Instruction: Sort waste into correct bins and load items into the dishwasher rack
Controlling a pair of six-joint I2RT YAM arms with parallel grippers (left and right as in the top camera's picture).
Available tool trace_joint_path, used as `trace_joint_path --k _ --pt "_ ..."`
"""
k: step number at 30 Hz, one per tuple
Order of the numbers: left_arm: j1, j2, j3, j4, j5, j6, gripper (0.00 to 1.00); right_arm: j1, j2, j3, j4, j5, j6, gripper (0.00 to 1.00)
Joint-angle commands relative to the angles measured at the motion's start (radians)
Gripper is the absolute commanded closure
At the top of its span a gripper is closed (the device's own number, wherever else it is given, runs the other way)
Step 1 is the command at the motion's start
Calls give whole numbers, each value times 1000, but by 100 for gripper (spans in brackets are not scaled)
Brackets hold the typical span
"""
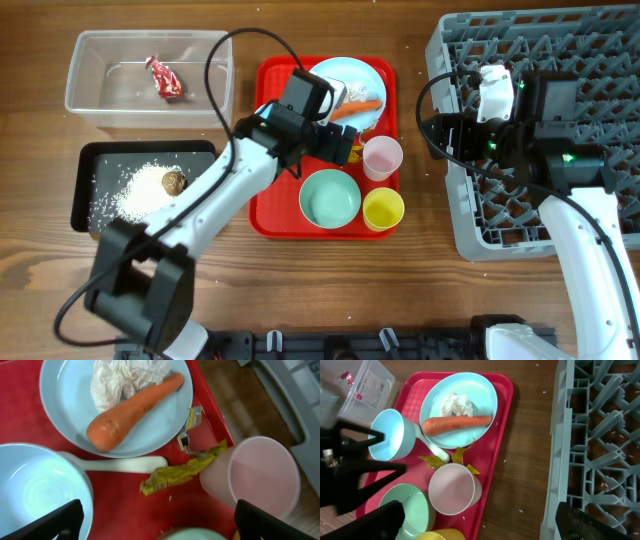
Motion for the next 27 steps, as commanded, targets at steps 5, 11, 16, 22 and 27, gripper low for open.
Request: trace_joint_path --k 5,11,16,22,27 --pt "-11 140 -3 145 80 -6 3 -2 2 18 0 10 2 0" --pt "-13 238 -3 172 80 -60 0 -2 3 18 -2 10 2 0" --pt "-13 246 -3 217 81 -60 1 -2 3 18 -3 10 2 0" --pt "-13 278 -3 252 81 -59 5 -2 21 18 -6 10 2 0" --pt "-13 288 -3 273 81 -56 35 -2 60 18 -16 10 3 0"
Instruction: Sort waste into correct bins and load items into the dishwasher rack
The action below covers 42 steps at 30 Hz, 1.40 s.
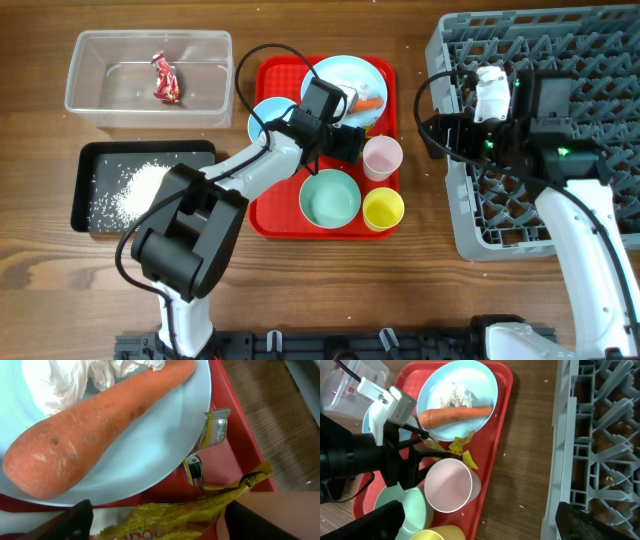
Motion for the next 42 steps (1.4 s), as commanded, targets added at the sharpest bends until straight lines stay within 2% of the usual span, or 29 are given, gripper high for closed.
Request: trace_joint_path --k 1,2,6,7,12,13,15,17,19,22,25,33,36,37,39,42 --pt "-5 30 -3 11 12 5 40 -2 19 18 -5 10 2 0" --pt "-5 30 -3 10 12 5 56 -2 19 18 -5 10 3 0" --pt "-5 30 -3 10 12 5 91 -2 19 18 -6 10 3 0" --pt "-5 29 -3 10 12 4 96 -2 19 18 -6 10 4 0" --pt "-4 -36 -3 10 12 -2 96 -2 19 18 -7 10 4 0" --pt "-4 -55 -3 10 12 -2 94 -2 19 18 -6 10 5 0" --pt "-4 -84 -3 15 12 -2 66 -2 19 18 -5 10 5 0" --pt "-5 -109 -2 29 13 -1 45 -2 19 18 -5 10 5 0" --pt "-5 -139 8 36 47 7 31 -2 19 18 -5 10 5 0" --pt "-10 -139 58 17 124 60 28 -2 19 18 -5 10 5 0" --pt "-40 -130 76 13 94 140 26 -2 19 18 -6 9 13 0" --pt "-71 -62 76 -8 94 163 27 -2 19 18 -12 10 13 0" --pt "-72 -62 76 -119 76 163 30 -2 19 18 -13 9 13 0" --pt "-63 -67 76 -156 38 124 27 -2 19 18 -12 9 37 1" --pt "-48 -89 77 -192 34 76 25 -2 19 18 -12 -14 40 4" --pt "-18 -191 123 -325 32 72 23 18 21 18 11 -25 109 9"
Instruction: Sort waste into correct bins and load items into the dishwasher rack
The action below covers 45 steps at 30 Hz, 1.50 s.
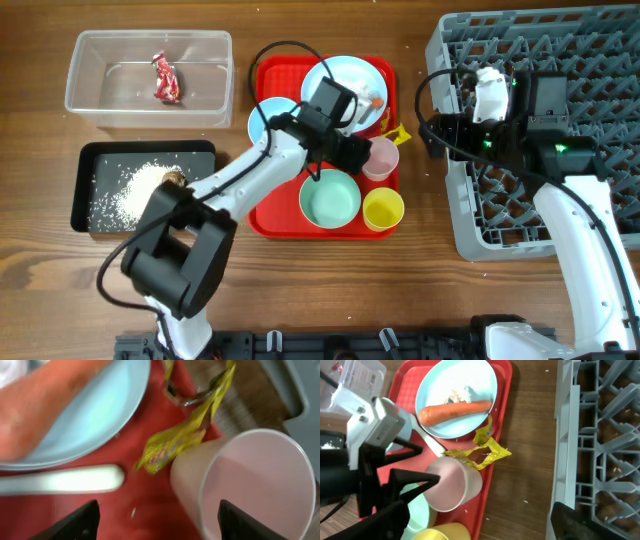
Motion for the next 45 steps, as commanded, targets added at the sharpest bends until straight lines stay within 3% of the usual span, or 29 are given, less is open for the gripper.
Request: trace_joint_path --k 1,3,5,8,12,19,20,22,24,27,30,33,36,40,45 --pt "48 -167 87 -125 -43 -29 15 47 15 18 36 -8 59 11" --pt "87 -257 101 -174 -114 -99 8 127 54 18 63 81 112 12" --pt "150 -352 101 -212 -117 -130 7 209 138 18 85 165 233 14" --pt "211 -389 101 -277 -118 -129 8 217 227 18 64 206 352 21" --pt "235 -383 100 -323 -122 -129 9 220 256 18 18 205 342 32" --pt "235 -382 99 -324 -121 -129 5 221 300 -46 62 144 317 35" --pt "235 -382 99 -323 -121 -129 4 221 301 -51 73 144 317 39" --pt "235 -379 99 -324 -121 -129 1 221 301 -51 103 144 317 62" --pt "235 -378 99 -324 -121 -129 1 221 301 -53 132 144 317 63" --pt "235 -377 99 -324 -121 -129 0 221 319 -55 144 143 317 55" --pt "235 -377 99 -324 -121 -129 0 221 360 -55 142 109 317 57" --pt "234 -375 99 -324 -121 -129 0 222 382 -55 140 99 317 69" --pt "232 -372 99 -324 -121 -129 0 222 382 -55 145 99 319 96" --pt "232 -354 99 -324 -121 -129 0 221 369 -50 152 95 349 96" --pt "232 -325 99 -324 -121 -129 0 221 201 -35 127 92 341 96"
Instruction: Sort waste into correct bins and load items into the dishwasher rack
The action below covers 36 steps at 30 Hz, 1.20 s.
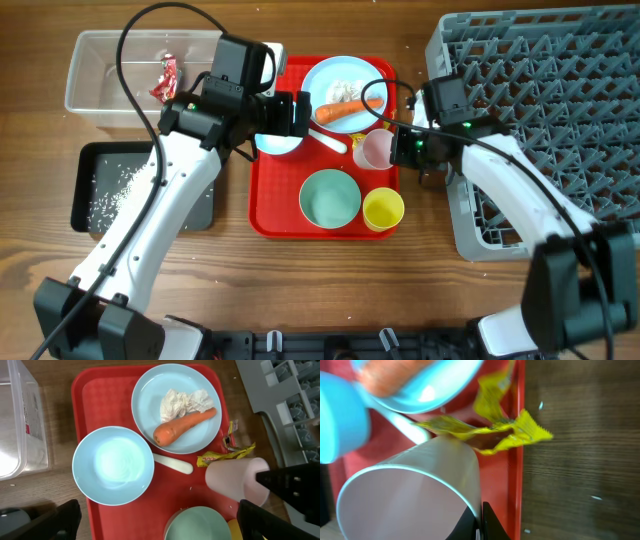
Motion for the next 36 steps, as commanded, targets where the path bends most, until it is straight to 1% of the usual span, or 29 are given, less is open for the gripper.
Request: trace_joint_path --k 1,6,8,9,10,12,13,16,18,20,26,31,32,33,34,35,36 --pt "4 28 0 -1 -6 -9 0 3 -158 19 -27 -16 -2 96" --pt "4 33 0 0 2 -9 0 -15 -361 27 -63 -11 -15 96" --pt "4 33 0 6 37 -8 0 -15 -391 27 -69 -93 -40 96" --pt "4 33 0 11 59 -4 0 -23 -408 27 -56 -169 -46 96" --pt "4 33 0 16 84 -2 0 -34 -417 27 -47 -203 -46 96" --pt "4 33 0 15 85 -2 0 -61 -423 27 -47 -233 -65 96" --pt "4 33 0 15 85 -2 0 -66 -420 27 -53 -232 -69 96" --pt "4 33 0 15 85 -2 0 -67 -410 25 -119 -98 -82 96" --pt "4 33 0 17 85 -2 0 -66 -364 22 -177 -51 -95 96" --pt "4 33 0 19 85 -2 0 -64 -286 18 -203 -47 -94 96" --pt "4 33 0 18 85 -2 0 -64 -38 18 -213 -47 -93 96" --pt "4 33 0 18 85 -3 0 -64 99 18 -205 -47 -94 95" --pt "4 33 0 18 85 -2 0 -64 117 18 -201 -47 -95 89" --pt "4 33 0 18 85 -2 0 -64 125 18 -198 -48 -106 75" --pt "4 33 0 18 85 -2 0 -64 126 19 -194 -52 -119 53" --pt "4 33 0 18 85 -2 0 -64 124 21 -195 -63 -121 42" --pt "4 33 0 18 85 -2 0 -64 124 25 -196 -81 -124 39"
